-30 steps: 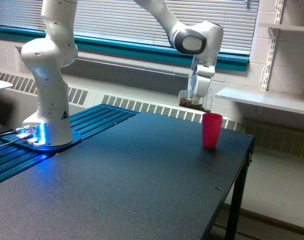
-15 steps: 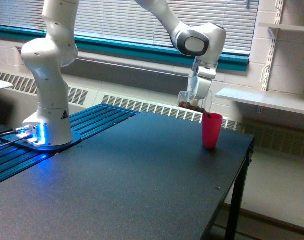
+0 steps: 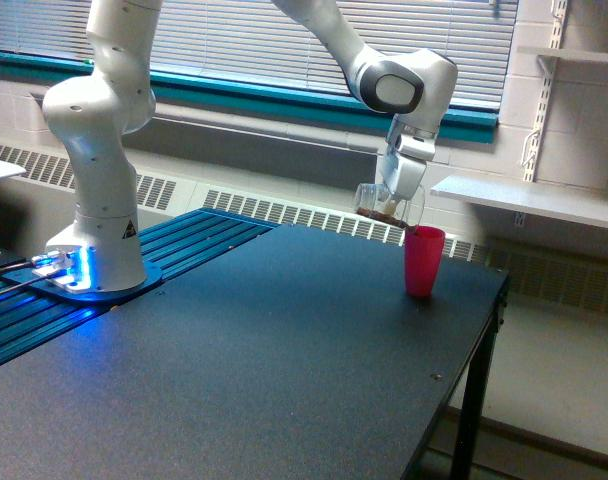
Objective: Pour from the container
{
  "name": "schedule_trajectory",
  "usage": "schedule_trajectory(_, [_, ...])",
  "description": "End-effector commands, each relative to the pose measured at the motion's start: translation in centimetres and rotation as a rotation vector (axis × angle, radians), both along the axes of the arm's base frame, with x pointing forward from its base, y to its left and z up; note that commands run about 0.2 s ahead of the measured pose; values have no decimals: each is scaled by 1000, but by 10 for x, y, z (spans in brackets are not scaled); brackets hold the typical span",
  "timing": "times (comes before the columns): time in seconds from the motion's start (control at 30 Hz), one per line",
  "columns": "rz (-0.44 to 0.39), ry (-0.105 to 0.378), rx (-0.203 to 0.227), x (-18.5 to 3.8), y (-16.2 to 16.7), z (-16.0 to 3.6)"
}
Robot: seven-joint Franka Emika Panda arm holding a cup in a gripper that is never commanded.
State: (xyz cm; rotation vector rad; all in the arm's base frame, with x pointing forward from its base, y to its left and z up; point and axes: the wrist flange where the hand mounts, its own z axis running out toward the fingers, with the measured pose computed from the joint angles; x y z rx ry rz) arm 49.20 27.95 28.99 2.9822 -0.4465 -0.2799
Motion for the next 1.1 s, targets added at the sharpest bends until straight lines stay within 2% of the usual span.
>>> schedule_trajectory(0.03, [34, 8, -8, 4, 4, 1])
schedule_trajectory(0.5, [67, 25, -13, 16, 14, 1])
schedule_trajectory(0.83, [71, 2, 13, 25, 31, 6])
schedule_trajectory(1.1, [88, 2, 1, 25, 35, 11])
